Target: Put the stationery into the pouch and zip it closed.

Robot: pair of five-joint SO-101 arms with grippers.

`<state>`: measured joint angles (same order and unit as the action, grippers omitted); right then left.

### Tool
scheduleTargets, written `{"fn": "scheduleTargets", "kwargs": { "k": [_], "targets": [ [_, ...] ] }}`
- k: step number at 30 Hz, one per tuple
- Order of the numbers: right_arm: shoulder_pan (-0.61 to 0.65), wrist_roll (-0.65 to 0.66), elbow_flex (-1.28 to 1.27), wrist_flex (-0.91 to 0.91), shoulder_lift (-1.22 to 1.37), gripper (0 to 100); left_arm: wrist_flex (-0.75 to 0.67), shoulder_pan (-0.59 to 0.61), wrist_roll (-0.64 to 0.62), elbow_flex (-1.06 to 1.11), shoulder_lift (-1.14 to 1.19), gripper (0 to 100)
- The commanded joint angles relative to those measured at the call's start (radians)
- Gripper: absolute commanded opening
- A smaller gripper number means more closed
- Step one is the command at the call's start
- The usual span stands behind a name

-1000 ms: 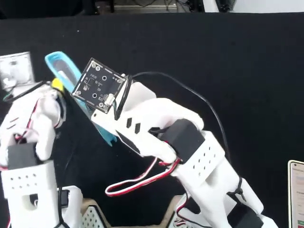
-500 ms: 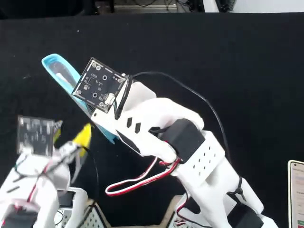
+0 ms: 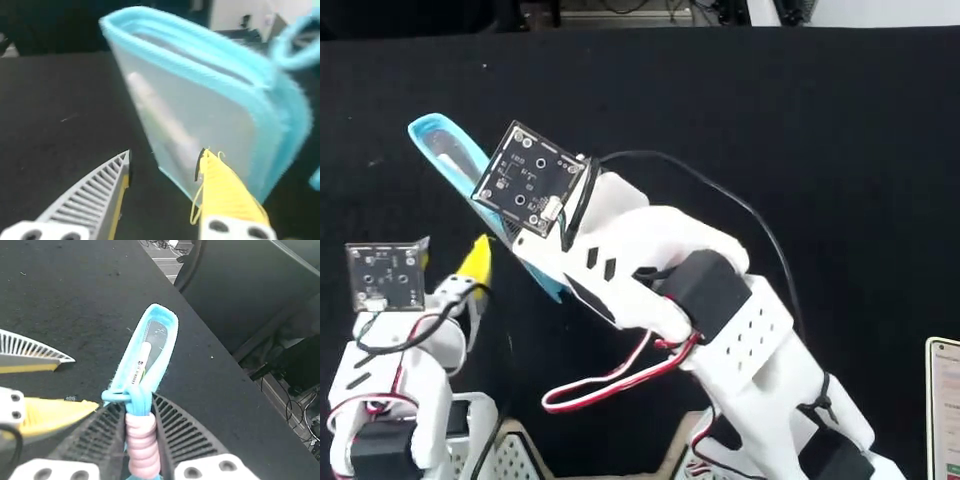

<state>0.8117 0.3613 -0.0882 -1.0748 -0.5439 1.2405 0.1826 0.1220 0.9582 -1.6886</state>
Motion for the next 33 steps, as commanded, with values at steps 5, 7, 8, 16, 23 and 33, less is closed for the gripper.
{"fn": "scheduleTargets", "kwargs": {
  "k": [5, 7, 8, 16, 23, 33],
  "targets": [
    [0.005, 0.011, 0.004, 0.029, -0.042, 1.1, 0.018, 0.077, 0.012, -0.084, -0.005, 23],
    [0.005, 0.011, 0.004, 0.029, -0.044, 1.1, 0.040, 0.051, 0.006, -0.093, -0.005, 23],
    [0.005, 0.011, 0.004, 0.029, -0.047, 1.1, 0.075, 0.024, 0.005, -0.117, -0.005, 23],
    [-0.028, 0.011, 0.004, 0.025, -0.044, 1.1, 0.190, -0.245, -0.155, -0.240, -0.005, 23],
    [-0.025, 0.011, 0.002, 0.025, -0.042, 1.1, 0.015, -0.206, -0.180, -0.111, -0.005, 26],
    [-0.026, 0.011, -0.016, 0.034, -0.050, 1.1, -0.051, -0.016, -0.178, -0.048, -0.038, 26]
  ]
}}
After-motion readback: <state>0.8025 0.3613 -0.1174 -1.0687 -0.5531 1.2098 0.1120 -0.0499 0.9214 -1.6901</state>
